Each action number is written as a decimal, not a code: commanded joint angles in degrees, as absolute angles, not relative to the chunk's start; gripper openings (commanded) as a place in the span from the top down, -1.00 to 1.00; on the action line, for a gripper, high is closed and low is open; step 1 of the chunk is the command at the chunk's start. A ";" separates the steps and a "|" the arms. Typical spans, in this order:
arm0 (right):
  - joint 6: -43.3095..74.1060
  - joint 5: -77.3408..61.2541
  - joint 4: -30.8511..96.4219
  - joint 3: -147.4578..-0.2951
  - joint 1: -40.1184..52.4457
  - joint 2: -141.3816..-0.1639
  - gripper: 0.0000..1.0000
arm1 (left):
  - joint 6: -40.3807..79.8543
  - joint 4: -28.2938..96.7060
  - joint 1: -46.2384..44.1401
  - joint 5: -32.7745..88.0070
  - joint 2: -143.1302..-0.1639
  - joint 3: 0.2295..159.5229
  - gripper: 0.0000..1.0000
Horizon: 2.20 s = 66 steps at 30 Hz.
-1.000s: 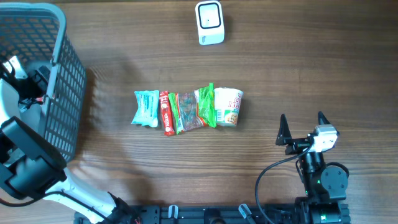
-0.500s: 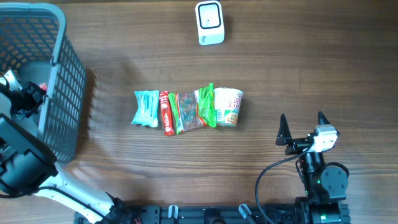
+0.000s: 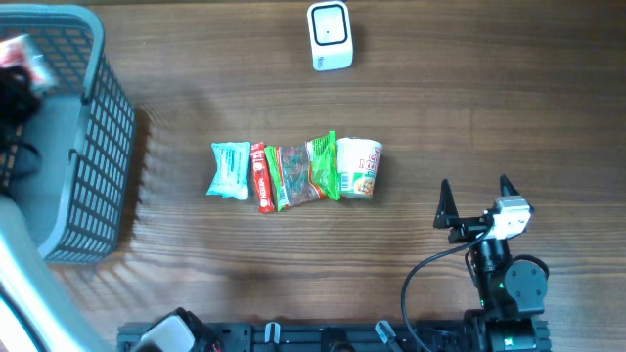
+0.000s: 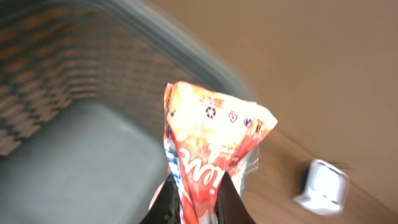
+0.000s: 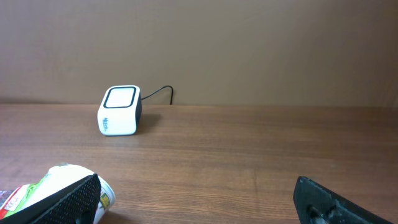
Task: Scan the item barcode
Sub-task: 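Place the red Kleenex pack into the row with the left gripper, then move the right gripper toward the cup noodles at the row's right end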
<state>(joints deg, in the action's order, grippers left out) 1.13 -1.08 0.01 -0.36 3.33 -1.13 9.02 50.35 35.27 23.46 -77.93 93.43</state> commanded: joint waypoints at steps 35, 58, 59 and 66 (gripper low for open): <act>0.16 -1.39 -0.27 -0.30 3.46 -0.80 -1.00 | 24.12 60.47 -20.47 -21.74 -85.01 91.90 -1.00; 0.14 -1.41 -0.27 -0.30 3.46 -0.80 -0.99 | 22.72 61.52 5.69 -8.14 -80.47 91.90 -1.00; 0.14 -1.39 -0.27 -0.30 3.46 -0.80 -1.00 | 22.70 61.52 5.69 -8.14 -80.47 91.90 -1.00; 0.16 -1.39 -0.27 -0.30 3.46 -0.80 -1.00 | 22.70 61.52 5.69 -8.14 -80.47 91.90 -1.00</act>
